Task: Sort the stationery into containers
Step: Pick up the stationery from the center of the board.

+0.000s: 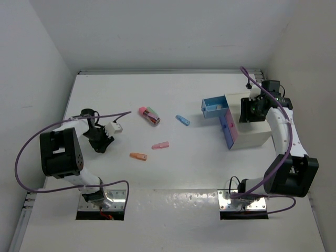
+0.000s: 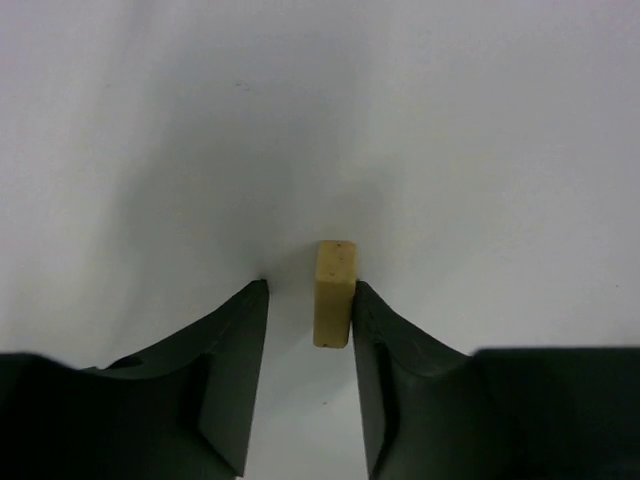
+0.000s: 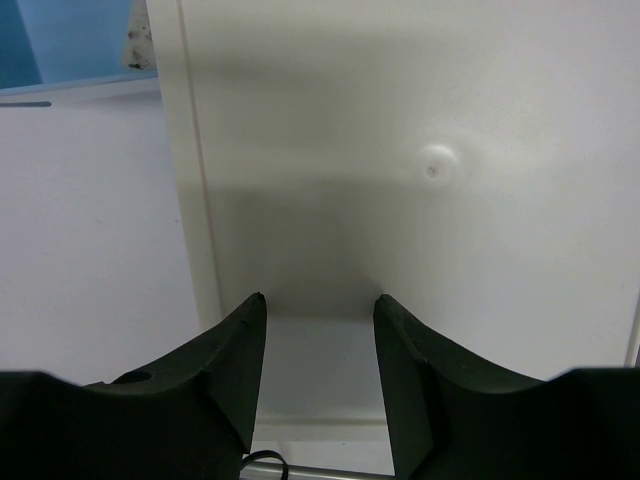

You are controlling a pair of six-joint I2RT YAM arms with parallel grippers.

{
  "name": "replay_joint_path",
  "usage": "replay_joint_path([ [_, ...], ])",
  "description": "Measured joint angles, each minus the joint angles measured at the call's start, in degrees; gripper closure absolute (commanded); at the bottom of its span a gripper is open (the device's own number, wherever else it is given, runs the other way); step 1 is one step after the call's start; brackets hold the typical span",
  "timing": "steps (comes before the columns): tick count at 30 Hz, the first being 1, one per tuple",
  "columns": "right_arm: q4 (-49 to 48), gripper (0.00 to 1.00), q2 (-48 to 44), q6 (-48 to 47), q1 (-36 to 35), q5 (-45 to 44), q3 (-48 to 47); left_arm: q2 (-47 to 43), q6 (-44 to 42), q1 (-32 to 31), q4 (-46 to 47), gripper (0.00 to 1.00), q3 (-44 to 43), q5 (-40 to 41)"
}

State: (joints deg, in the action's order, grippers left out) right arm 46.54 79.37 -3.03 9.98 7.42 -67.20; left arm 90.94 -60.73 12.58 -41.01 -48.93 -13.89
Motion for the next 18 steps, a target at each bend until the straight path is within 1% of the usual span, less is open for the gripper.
replay_joint_path([
  [1,0.00,0.53,0.00,0.02,0.00,0.00,0.02,-0.09,0.33,0.00,-0.09,0.66,0.13,-0.15],
  [3,0.00,0.53,0.00,0.00,0.00,0.00,0.02,-0.09,0.90,0.00,-1.09,0.74,0.15,-0.55],
  [4,0.00,0.53,0.00,0.00,0.00,0.00,0.02,-0.09,1.09,0.00,-1.46,0.82,0.15,-0.92],
  [6,-0.02,0.53,0.00,0.00,0.00,0.00,0.02,-0.09,1.27,-0.15,-2.32,0.86,-0.07,-1.38],
  [7,-0.02,0.53,0.00,0.00,0.02,0.02,0.02,-0.02,1.42,-0.39,-2.47,0.90,-0.46,-1.86],
  [9,-0.04,0.53,0.00,0.00,0.02,0.02,0.02,0.09,1.84,-1.14,-3.54,0.94,-2.71,-3.19],
  [11,-0.04,0.53,0.00,0.02,0.02,0.02,0.02,0.09,3.48,-3.39,-4.52,0.95,-7.41,-4.96],
  [13,-0.07,0.53,0.00,0.04,0.02,0.07,0.02,0.55,6.60,-7.45,-5.01,0.95,-14.73,-6.91],
  [14,-0.09,0.53,0.00,0.07,0.02,0.07,0.02,1.33,9.35,-11.58,-3.78,0.96,-21.38,-8.46],
  [15,-0.09,0.53,0.00,0.07,0.02,0.07,0.02,1.64,10.38,-13.00,-2.91,0.97,-23.23,-8.92],
  [18,-0.22,0.53,0.11,0.31,0.02,0.07,0.02,6.03,18.21,-23.28,-0.26,1.00,-36.61,-11.87],
])
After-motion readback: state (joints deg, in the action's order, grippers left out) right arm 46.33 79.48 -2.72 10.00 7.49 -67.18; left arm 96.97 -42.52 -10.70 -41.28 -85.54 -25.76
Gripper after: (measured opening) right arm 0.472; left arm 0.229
